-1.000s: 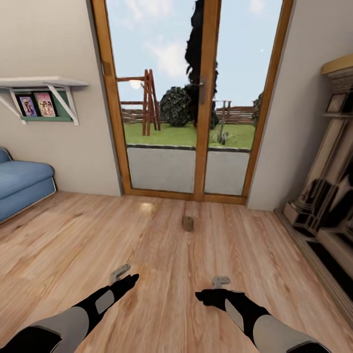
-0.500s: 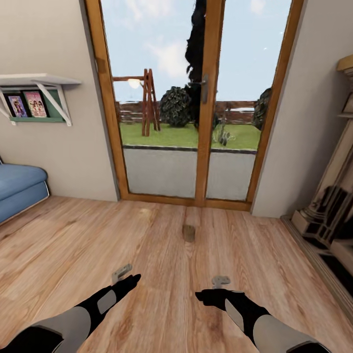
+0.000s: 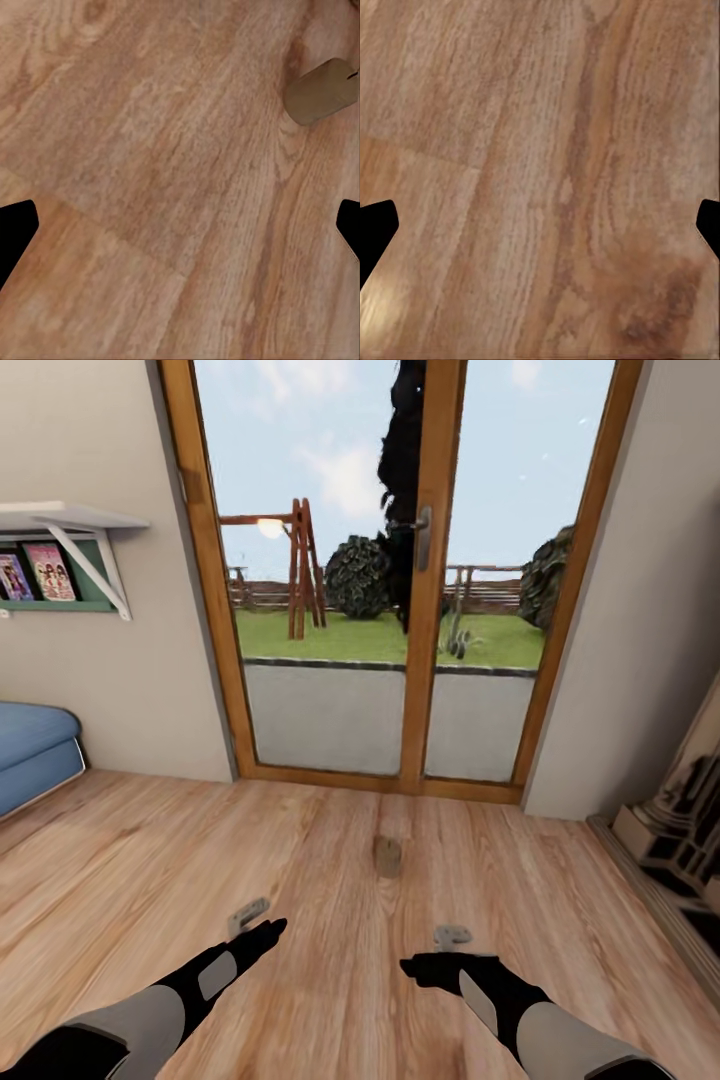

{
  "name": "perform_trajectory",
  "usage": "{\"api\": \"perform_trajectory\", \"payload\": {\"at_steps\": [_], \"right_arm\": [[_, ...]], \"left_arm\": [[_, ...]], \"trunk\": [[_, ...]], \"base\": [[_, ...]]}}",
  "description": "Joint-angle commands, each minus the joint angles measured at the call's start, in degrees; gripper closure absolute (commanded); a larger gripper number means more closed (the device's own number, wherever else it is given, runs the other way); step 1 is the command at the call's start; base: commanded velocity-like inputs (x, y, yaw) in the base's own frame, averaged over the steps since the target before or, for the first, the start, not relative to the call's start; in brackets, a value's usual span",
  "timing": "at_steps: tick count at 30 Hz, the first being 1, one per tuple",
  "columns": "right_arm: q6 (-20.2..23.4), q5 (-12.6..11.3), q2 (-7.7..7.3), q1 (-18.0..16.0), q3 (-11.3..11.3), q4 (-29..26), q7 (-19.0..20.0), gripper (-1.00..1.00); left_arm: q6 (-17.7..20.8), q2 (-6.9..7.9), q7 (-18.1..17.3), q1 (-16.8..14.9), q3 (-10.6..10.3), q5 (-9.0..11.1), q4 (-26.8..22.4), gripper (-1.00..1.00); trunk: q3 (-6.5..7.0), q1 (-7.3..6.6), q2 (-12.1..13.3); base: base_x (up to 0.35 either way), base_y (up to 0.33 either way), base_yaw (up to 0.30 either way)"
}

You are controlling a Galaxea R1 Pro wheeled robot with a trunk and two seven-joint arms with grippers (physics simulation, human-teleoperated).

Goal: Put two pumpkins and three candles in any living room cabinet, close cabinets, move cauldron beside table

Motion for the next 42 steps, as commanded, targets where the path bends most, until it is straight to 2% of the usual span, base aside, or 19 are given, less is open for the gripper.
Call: {"api": "perform_trajectory", "payload": {"at_steps": [1, 6, 18, 20, 26, 30, 42], "right_arm": [[0.6, -0.6, -0.03, 0.0, 0.4, -0.1, -1.0, -1.00], [1.1, -0.7, -0.01, 0.0, 0.6, -0.2, -4.2, -1.00], [1.3, -0.5, -0.04, 0.0, 0.8, -0.2, -4.8, -1.00], [1.3, -0.5, 0.00, 0.0, 2.0, -0.2, -5.0, -1.00], [1.1, -0.6, 0.04, 0.0, 8.1, -0.1, -8.4, -1.00], [1.1, -0.6, 0.06, 0.0, 8.7, -0.1, -9.4, -1.00], [1.1, -0.7, 0.05, 0.0, 8.6, -0.1, -9.5, -1.00]], "left_arm": [[0.1, 0.02, -0.2, 0.0, -0.4, 0.6, 0.0, -1.00], [0.1, 0.03, -0.2, 0.0, -0.4, 0.6, 0.0, -1.00], [0.1, -0.05, -0.2, 0.0, -0.4, 0.6, 0.0, -1.00], [0.1, -0.06, -0.2, 0.0, -0.4, 0.6, 0.0, -1.00], [0.1, -0.26, -0.2, 0.0, -0.4, 0.5, 0.0, -1.00], [0.1, -0.32, -0.2, 0.0, -0.4, 0.6, 0.0, -1.00], [0.1, -0.41, -0.2, 0.0, -0.4, 0.5, 0.0, -1.00]], "trunk": [[-0.05, 0.02, 0.0], [-0.05, 0.02, 0.0], [-0.05, 0.02, 0.0], [-0.05, 0.02, 0.0], [-0.18, 0.02, 0.0], [-0.36, 0.02, 0.0], [-0.97, 0.02, 0.0]], "base": [[0.279, 0.000, 0.000], [0.274, 0.000, 0.000], [0.264, 0.000, 0.000], [0.262, 0.000, 0.000], [0.262, 0.000, 0.164], [0.261, 0.000, 0.250], [0.248, 0.000, 0.157]]}}
